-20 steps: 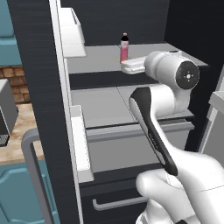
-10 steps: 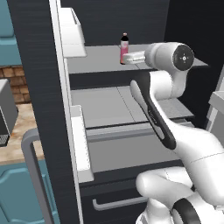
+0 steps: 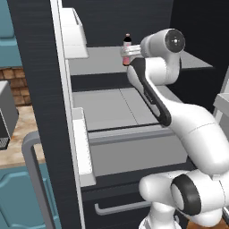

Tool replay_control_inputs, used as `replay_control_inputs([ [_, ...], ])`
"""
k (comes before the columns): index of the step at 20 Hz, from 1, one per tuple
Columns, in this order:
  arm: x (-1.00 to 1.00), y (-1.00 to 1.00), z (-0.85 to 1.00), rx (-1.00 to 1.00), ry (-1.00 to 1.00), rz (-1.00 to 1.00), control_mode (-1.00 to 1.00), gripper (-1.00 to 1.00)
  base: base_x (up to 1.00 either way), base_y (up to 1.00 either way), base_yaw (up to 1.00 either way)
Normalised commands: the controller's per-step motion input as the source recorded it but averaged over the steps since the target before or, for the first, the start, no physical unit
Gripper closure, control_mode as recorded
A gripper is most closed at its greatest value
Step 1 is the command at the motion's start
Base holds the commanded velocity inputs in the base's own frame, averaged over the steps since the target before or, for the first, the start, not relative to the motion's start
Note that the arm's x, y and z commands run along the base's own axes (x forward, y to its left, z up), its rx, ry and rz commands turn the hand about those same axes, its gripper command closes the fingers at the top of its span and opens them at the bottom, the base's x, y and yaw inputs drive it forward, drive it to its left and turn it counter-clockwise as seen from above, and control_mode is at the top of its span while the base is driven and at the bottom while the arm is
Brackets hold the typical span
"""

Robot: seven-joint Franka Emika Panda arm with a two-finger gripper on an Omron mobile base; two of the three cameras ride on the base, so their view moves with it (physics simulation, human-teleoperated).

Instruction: Open the fridge, grab two sodas, and place both sodas inside the bowl with ice on the dining counter.

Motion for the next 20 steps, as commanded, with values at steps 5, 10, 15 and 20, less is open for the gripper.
replay_control_inputs([
  [5, 0.47, 0.02, 0.03, 0.02, 0.08, 0.00, -1.00, -1.00, 0.00, 0.00, 0.00],
  [10, 0.44, 0.00, 0.01, 0.01, 0.10, 0.00, -1.00, -1.00, 0.00, 0.00, 0.00],
  [15, 0.42, 0.04, 0.00, 0.01, 0.11, 0.00, -1.00, -1.00, 0.00, 0.00, 0.00],
  [20, 0.37, 0.14, 0.00, 0.00, 0.11, 0.00, -1.00, -1.00, 0.00, 0.00, 0.00],
])
